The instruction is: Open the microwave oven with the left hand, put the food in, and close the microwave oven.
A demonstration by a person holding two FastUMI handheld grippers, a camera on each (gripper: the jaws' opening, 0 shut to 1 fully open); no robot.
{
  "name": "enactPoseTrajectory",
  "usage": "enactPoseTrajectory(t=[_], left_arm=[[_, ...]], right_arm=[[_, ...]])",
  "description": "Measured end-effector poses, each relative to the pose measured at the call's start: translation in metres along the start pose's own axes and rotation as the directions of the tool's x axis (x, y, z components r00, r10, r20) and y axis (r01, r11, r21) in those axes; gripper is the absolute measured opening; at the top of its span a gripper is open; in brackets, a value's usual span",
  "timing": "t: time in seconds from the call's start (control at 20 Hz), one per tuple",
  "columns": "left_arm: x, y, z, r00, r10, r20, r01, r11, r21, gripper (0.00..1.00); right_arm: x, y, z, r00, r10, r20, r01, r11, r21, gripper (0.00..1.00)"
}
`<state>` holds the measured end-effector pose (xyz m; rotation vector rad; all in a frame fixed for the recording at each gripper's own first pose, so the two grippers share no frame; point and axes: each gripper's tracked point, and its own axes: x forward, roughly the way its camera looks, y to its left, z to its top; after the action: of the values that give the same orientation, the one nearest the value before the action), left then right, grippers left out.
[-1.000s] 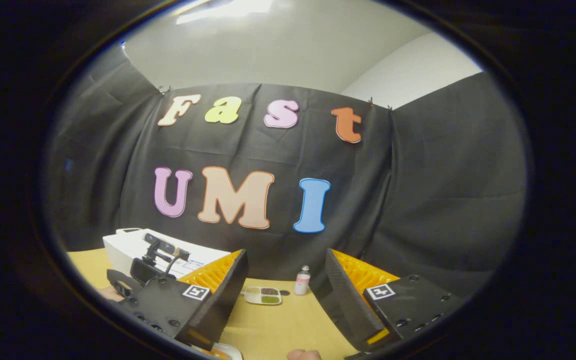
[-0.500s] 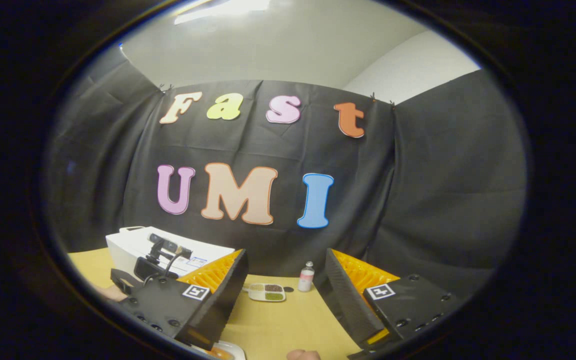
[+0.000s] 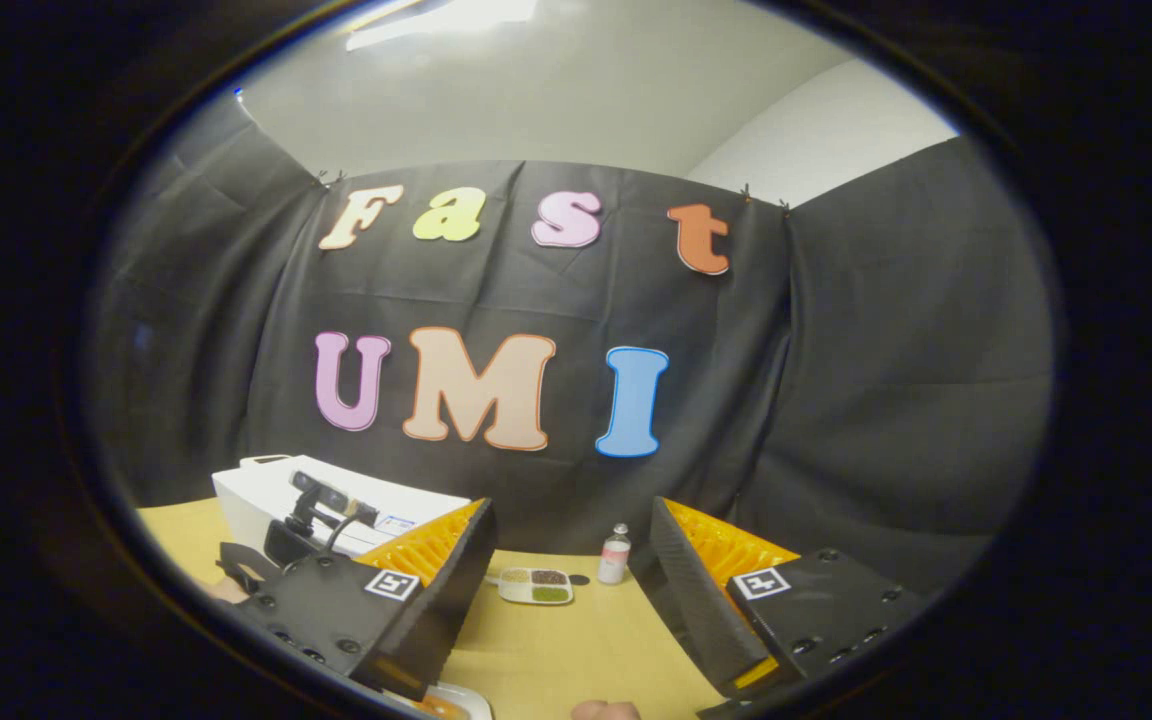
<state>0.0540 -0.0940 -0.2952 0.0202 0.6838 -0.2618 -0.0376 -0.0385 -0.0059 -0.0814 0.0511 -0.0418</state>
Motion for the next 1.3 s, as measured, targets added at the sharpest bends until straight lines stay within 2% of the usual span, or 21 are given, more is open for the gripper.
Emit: enactPoseTrajectory(t=[0.25,0.5,0.65,0.8,0.95,1.3], left_arm=[[-0.001,-0.001,0.000,0.999,-0.031,0.010,0.031,0.999,0.014,0.01],[-0.048,-0.001,-0.031,0.998,-0.062,0.021,0.061,0.998,0.034,0.01],[-0.078,0.004,-0.050,0.997,-0.078,-0.005,0.078,0.997,0.004,0.01],[-0.103,0.012,-0.065,0.995,-0.103,0.000,0.103,0.994,0.029,0.01],[-0.131,0.024,-0.083,0.993,-0.119,-0.021,0.119,0.993,0.014,0.01],[-0.189,0.074,-0.122,0.998,-0.034,-0.045,0.034,0.999,-0.002,0.01]], right_arm=[[0.008,0.004,0.000,1.000,0.007,0.004,-0.007,1.000,-0.017,0.97],[0.020,0.002,-0.004,1.000,-0.005,0.003,0.005,1.000,-0.007,0.96],[0.027,0.013,-0.013,0.999,0.030,-0.019,-0.029,1.000,0.009,0.97],[0.030,0.029,-0.013,0.997,0.072,-0.021,-0.072,0.997,0.010,0.97],[0.029,0.049,-0.011,0.993,0.116,-0.016,-0.116,0.993,0.017,0.97],[0.013,0.088,-0.005,0.984,0.179,-0.008,-0.179,0.984,0.015,0.96]])
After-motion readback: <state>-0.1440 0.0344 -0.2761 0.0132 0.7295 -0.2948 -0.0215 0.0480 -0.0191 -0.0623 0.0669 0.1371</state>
